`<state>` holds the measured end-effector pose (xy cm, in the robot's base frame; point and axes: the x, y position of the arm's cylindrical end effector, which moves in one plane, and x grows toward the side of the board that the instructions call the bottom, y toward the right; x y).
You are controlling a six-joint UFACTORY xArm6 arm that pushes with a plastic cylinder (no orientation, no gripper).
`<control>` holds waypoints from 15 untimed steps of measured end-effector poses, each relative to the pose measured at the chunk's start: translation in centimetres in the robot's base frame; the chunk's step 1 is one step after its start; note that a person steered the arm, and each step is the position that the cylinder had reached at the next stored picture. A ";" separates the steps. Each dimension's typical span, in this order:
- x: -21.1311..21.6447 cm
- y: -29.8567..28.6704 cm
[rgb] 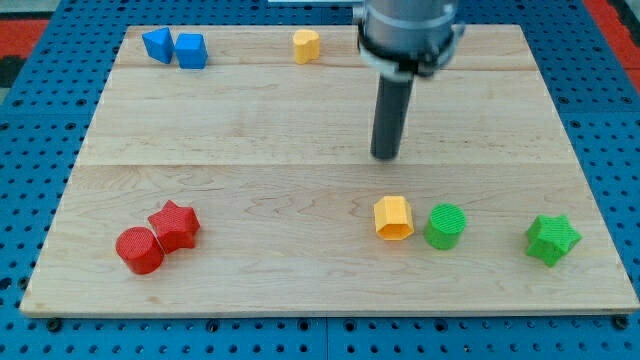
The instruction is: Slide the yellow heart to the bottom center
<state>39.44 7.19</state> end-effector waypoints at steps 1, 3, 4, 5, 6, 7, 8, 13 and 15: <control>-6.9 0.0; -20.3 1.1; -20.2 -3.0; -20.2 -12.7; -19.6 -15.5; -15.8 -13.0; -20.2 -8.9; -4.4 2.6; 2.0 -1.2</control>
<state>41.48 5.97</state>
